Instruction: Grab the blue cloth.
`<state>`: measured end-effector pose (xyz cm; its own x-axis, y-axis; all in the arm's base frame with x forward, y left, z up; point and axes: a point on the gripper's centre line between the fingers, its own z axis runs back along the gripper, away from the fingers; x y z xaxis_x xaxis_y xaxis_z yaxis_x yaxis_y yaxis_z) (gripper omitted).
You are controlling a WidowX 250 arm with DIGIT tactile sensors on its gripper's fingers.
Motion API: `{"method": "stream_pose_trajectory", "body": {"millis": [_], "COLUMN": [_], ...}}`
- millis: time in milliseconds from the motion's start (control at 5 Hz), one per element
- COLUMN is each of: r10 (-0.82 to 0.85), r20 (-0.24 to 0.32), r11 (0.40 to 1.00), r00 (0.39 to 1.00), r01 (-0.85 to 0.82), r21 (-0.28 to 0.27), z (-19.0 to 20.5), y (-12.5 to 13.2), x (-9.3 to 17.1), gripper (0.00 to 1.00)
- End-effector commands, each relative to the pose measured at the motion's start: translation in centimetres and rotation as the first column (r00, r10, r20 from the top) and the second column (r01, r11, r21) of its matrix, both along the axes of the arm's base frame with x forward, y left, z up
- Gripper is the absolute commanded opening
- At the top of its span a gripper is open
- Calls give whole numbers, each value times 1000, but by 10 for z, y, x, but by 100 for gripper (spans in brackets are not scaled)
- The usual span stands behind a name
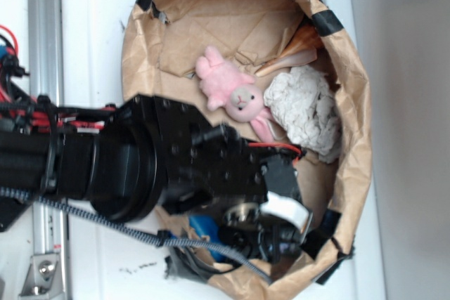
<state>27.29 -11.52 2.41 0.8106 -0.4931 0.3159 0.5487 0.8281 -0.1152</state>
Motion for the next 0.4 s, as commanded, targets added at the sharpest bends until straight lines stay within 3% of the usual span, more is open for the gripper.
{"method": "stream_pose_trajectory", "body": {"millis": [0, 200], "r10": [19, 160], "r20": [-16, 20], "r11": [999, 986], "r00": [1000, 987], "r01": [-19, -161], "r21": [30, 47], "z": [-13, -6], "y": [-11, 8], "x": [0, 13], "gripper": [0, 0]}}
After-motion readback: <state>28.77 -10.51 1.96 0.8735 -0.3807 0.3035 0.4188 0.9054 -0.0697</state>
